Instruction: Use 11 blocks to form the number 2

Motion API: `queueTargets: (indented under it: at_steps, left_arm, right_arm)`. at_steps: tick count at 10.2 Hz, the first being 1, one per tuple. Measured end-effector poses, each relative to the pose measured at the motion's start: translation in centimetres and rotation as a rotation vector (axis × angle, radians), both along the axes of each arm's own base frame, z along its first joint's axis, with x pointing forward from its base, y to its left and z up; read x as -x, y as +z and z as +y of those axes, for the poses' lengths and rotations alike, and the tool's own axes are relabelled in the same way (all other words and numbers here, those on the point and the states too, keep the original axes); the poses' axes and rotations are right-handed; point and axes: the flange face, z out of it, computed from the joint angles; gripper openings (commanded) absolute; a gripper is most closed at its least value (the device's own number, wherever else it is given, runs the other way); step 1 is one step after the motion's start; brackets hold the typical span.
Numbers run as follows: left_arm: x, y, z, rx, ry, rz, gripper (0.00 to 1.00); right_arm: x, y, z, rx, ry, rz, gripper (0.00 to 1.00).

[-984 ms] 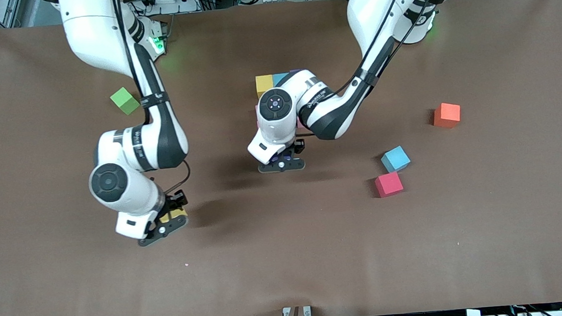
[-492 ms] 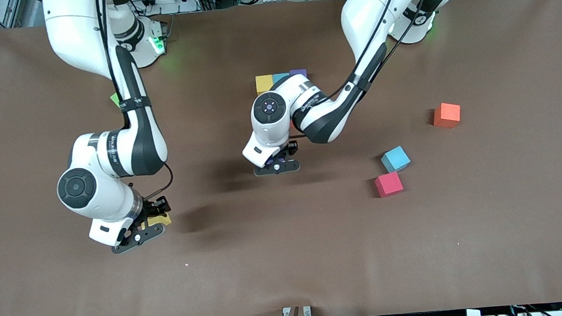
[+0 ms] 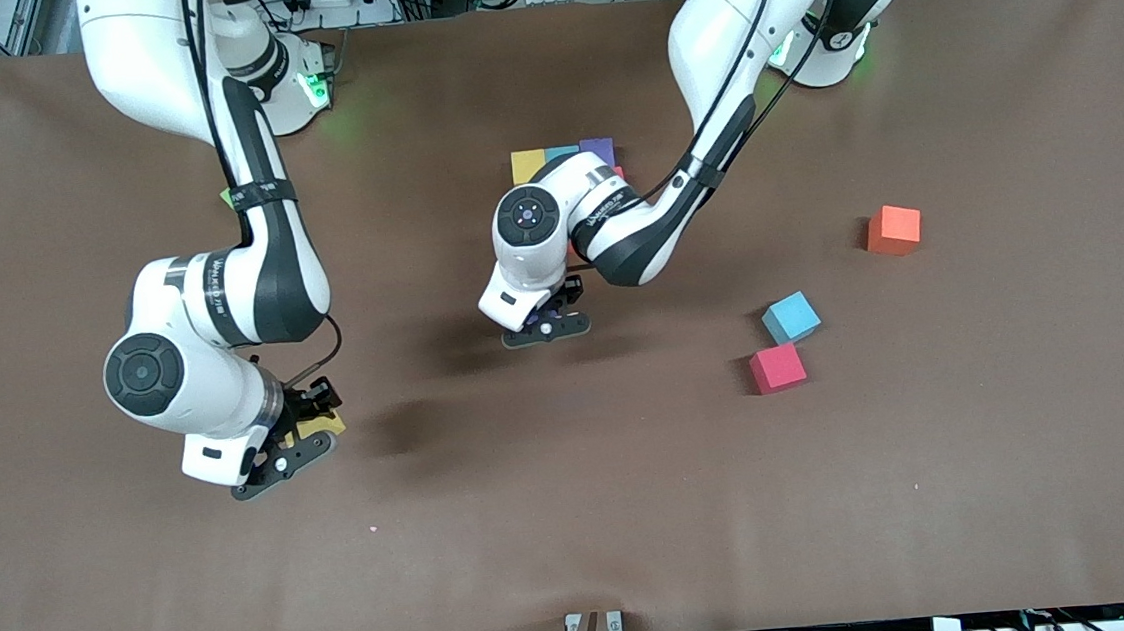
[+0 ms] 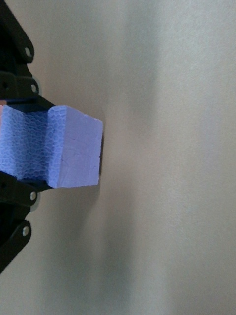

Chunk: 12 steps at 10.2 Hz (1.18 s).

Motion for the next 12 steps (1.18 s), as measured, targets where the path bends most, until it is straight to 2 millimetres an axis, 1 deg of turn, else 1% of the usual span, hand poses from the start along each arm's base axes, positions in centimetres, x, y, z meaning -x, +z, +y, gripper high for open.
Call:
queueTargets:
  at_steps: [2,4,8,12]
  left_arm:
    - [0.14,-0.18,-0.1,-0.002,-0.001,0.002,0.15]
    - [0.13,-0.22,-0.06,-0.003,-0.001,0.002,0.15]
    - [0.35,-0.6,0.0,-0.011,-0.004,0.009,0.15]
    - [0.56,-1.09,0.02,-0.017,-0.006,0.015,0.16]
  right_arm:
    - [-0.18,-0.06,-0.97,-0.004,0.058,0.003,0.05]
    - [-0.17,-0.09,-0.99,-0.008,0.135,0.005,0.07]
    - [-0.14,-0.36,-1.38,-0.014,0.26,0.014,0.07]
    - [0.06,-0.74,-0.55,-0.022,0.29,0.021,0.08]
